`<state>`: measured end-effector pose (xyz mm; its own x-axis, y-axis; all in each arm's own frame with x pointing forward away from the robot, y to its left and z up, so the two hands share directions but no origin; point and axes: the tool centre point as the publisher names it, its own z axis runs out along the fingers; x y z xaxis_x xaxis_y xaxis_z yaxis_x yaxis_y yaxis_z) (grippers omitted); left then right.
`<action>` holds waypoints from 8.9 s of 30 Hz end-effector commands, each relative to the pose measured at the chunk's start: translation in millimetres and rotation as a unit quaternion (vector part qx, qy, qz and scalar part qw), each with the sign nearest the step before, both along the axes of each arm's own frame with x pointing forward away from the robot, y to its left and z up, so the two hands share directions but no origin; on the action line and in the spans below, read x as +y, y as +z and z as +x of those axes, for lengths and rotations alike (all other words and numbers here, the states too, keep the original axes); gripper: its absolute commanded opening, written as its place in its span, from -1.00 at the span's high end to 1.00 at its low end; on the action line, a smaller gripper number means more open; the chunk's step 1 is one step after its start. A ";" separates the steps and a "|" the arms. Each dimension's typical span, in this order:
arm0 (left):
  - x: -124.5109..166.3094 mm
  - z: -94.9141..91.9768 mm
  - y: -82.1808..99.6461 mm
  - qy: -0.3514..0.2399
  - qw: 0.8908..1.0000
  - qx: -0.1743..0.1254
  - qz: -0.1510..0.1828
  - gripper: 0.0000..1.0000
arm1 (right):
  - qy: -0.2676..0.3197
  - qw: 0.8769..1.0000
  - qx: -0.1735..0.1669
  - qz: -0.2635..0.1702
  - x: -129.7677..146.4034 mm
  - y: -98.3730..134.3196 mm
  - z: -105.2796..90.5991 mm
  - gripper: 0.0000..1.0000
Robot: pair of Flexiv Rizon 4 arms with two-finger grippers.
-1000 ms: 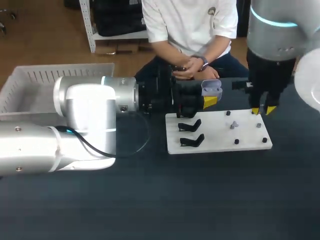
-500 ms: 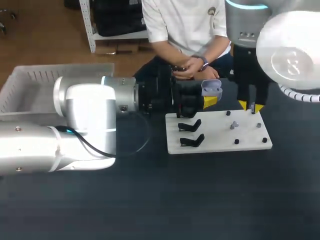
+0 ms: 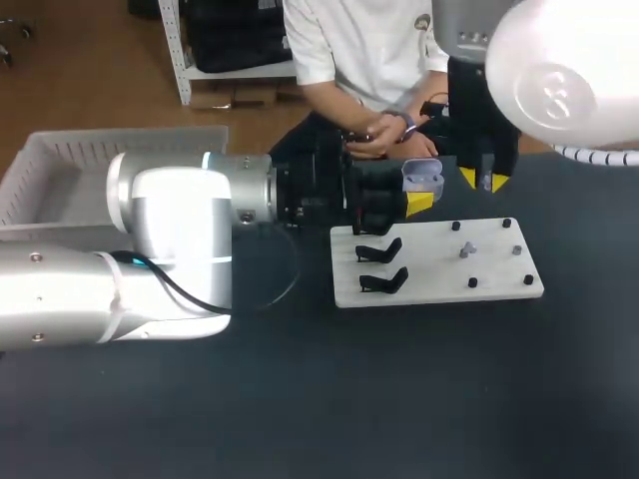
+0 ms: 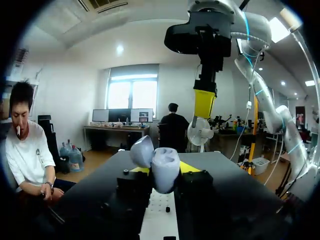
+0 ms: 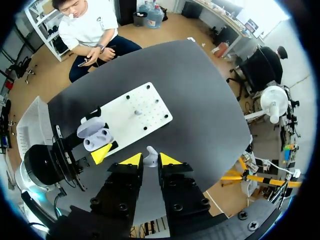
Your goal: Pick up each earbud case from the left stands, insert the matching earbuds, close the lid, and place the case in the box.
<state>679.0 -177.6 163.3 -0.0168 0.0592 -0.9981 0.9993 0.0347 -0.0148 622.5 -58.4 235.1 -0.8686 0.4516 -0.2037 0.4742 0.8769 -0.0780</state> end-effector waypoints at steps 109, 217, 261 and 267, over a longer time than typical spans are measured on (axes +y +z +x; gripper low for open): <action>0.1 -1.4 -1.3 0.003 1.000 -0.003 -0.003 1.00 | 0.020 0.998 0.052 -0.019 47.3 -34.5 44.8 0.07; 0.1 -1.4 -1.3 0.003 1.000 -0.003 -0.003 1.00 | 0.148 0.966 -0.095 0.192 -21.3 -195.5 85.5 -0.23; 0.1 -1.4 -1.3 0.003 1.000 -0.003 -0.003 1.00 | 0.132 0.968 -0.081 0.199 -27.8 -208.0 83.5 0.22; 0.1 -1.4 -1.3 0.003 1.000 -0.003 -0.003 1.00 | 0.132 0.967 -0.082 0.200 -27.8 -208.3 85.4 0.42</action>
